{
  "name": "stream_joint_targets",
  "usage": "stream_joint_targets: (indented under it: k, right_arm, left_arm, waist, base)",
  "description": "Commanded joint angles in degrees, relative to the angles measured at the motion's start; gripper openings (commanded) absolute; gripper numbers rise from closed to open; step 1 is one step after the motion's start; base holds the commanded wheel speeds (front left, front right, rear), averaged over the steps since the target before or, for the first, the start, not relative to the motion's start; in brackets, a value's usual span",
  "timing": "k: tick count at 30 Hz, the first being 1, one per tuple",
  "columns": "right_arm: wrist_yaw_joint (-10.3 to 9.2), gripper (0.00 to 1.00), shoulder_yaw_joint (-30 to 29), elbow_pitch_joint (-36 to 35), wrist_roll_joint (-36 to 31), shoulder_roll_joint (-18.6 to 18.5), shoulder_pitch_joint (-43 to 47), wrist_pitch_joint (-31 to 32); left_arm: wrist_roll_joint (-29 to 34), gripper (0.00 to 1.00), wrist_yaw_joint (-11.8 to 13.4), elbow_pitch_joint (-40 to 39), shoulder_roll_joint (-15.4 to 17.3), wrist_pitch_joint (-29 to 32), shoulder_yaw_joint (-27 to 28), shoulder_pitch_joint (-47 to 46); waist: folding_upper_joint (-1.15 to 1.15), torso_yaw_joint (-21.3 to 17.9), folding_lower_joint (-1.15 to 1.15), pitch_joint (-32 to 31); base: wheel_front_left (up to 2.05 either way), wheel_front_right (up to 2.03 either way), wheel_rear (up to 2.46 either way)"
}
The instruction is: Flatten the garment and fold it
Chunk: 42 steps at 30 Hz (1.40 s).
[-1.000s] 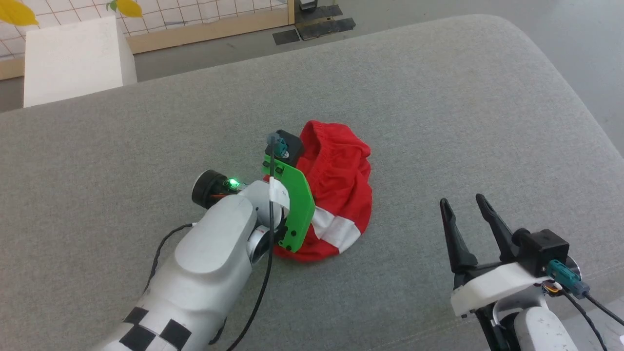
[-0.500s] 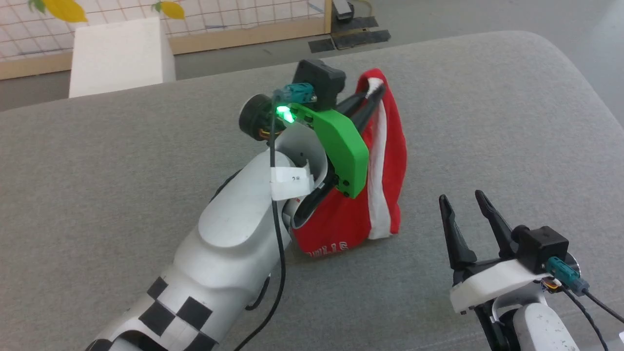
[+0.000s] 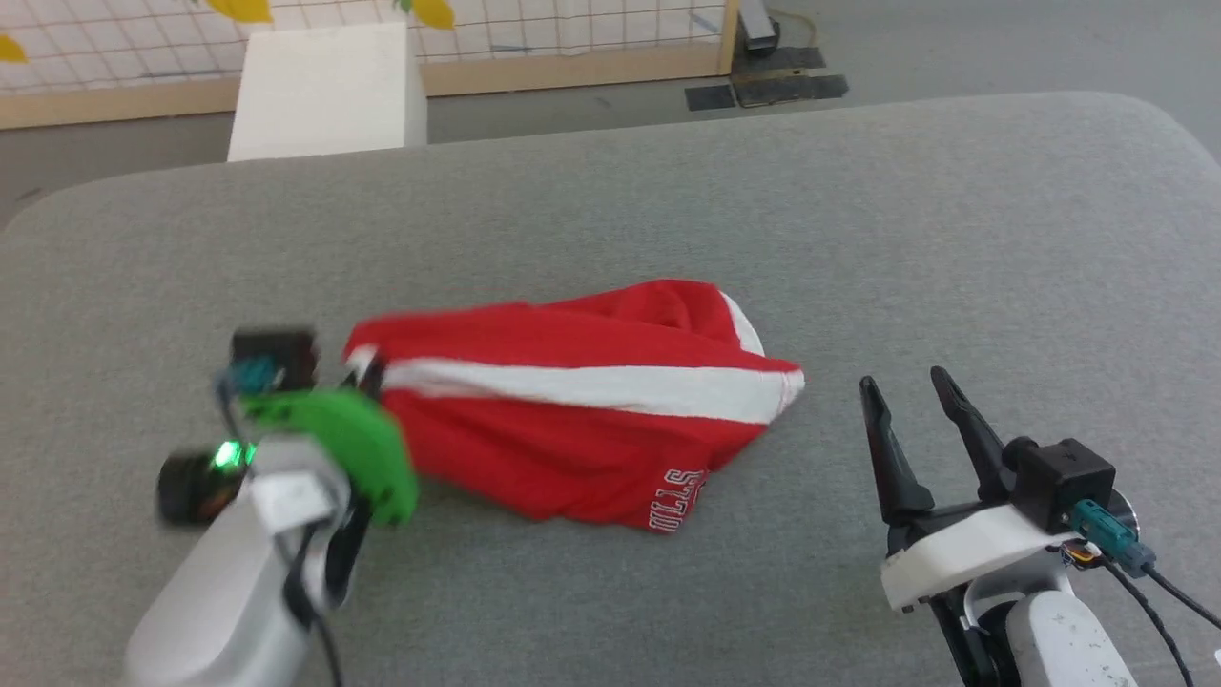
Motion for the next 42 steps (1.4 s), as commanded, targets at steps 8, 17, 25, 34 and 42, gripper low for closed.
stream_joint_targets:
  k: [8,17,25,34,42]
  right_arm:
    - [-0.09,1.0,0.15,-0.87,-1.47,0.04,0.22,1.8]
    - [-0.09,1.0,2.69,0.87,1.24,0.04,-2.22,11.83]
    - [-0.09,1.0,0.88,8.41,10.26,0.04,-10.25,26.49]
    - [-0.09,1.0,3.27,16.24,15.72,0.04,-16.92,32.91]
    - [-0.09,0.0,5.6,15.68,15.08,0.04,-17.41,29.07]
  left_arm:
    - [-3.28,1.0,4.14,-4.66,2.98,-1.56,2.5,15.78]
    - [-0.77,1.0,5.09,-7.17,-1.62,-22.56,8.93,20.16]
    - [10.04,1.0,1.55,-14.09,-8.64,-23.59,18.87,20.86]
    - [16.92,1.0,-5.66,-12.44,-15.7,-23.61,25.37,20.78]
    - [19.8,1.0,-9.4,-10.39,-17.88,-23.61,29.11,20.35]
  waist:
    - [0.0,5.0,0.0,0.69]
    - [0.0,7.72,0.0,1.23]
    - [0.0,10.45,0.0,4.35]
    - [0.0,12.48,0.0,5.72]
    - [0.0,12.36,0.0,4.71]
  base:
    - [0.0,0.0,0.0]
    - [0.0,0.0,0.0]
    - [0.0,0.0,0.0]
    - [0.0,0.0,0.0]
    - [0.0,0.0,0.0]
